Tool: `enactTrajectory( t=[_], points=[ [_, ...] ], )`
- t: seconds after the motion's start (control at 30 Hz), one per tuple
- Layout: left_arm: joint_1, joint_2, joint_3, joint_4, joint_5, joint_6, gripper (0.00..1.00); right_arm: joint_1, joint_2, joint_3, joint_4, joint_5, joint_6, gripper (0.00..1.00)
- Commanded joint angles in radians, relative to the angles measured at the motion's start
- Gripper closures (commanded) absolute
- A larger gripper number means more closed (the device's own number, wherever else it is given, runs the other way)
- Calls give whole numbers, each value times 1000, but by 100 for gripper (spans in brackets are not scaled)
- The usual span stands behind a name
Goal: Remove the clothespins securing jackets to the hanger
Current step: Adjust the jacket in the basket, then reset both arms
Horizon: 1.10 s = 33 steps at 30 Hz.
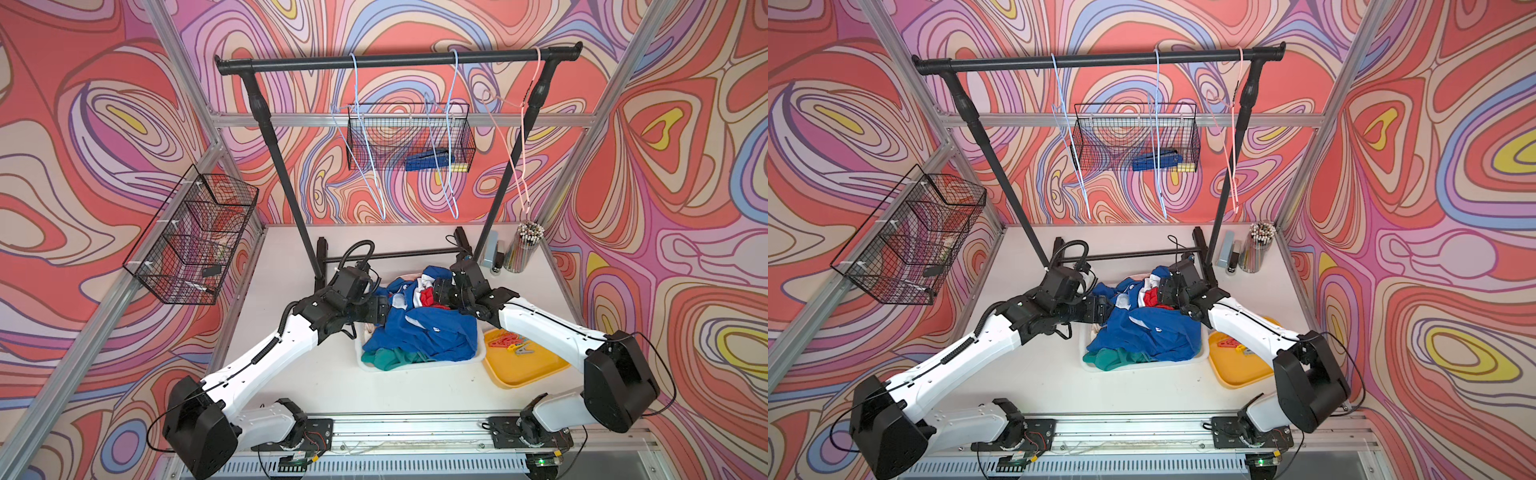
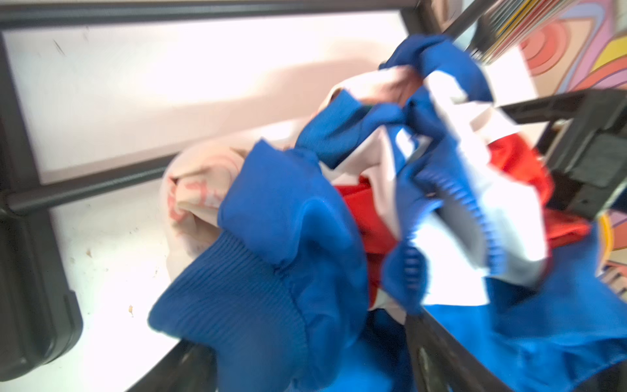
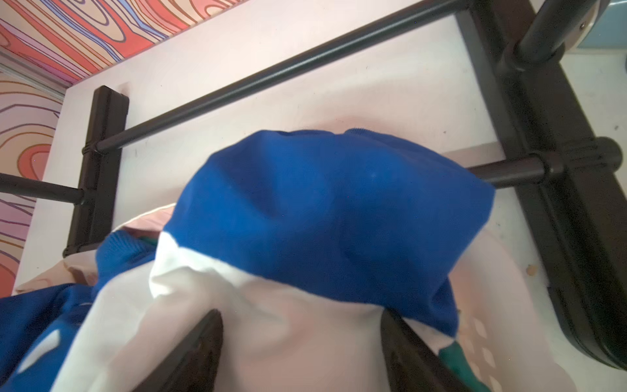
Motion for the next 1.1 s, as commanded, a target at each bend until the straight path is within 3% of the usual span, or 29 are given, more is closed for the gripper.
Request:
enactTrajectory(
  t=[0.0,0.2,0.33,0.53,0.6,0.77,0.83,0.9,0.97,1.07],
  points=[
    [26,-52,24,-93,41,39,12,7,-52,33,-57,2,-50,19],
    [61,-186,11,-119,60,91,0,5,-126,53,-72,38,-83,3],
    [68,-281,3,-118,67,118,0,5,-205,22,-40,88,-115,2],
    [74,-403,-64,-79,-202,183,0,3,-322,-39,22,200,-200,2],
    [74,-437,-126,-5,-347,210,0,-17,-358,-74,55,257,-224,2],
    [116,-520,-398,353,-652,410,0,-152,-382,-183,162,369,-291,2],
    [175,-537,-461,430,-684,395,0,-205,-404,-277,279,331,-338,2],
    [245,-537,-538,505,-673,396,0,-232,-420,-382,427,374,-361,2],
    [315,-503,-591,578,-689,365,0,-239,-406,-510,665,382,-491,2],
    [410,-410,-676,792,-658,355,0,-244,-336,-585,820,493,-542,2]
  ],
)
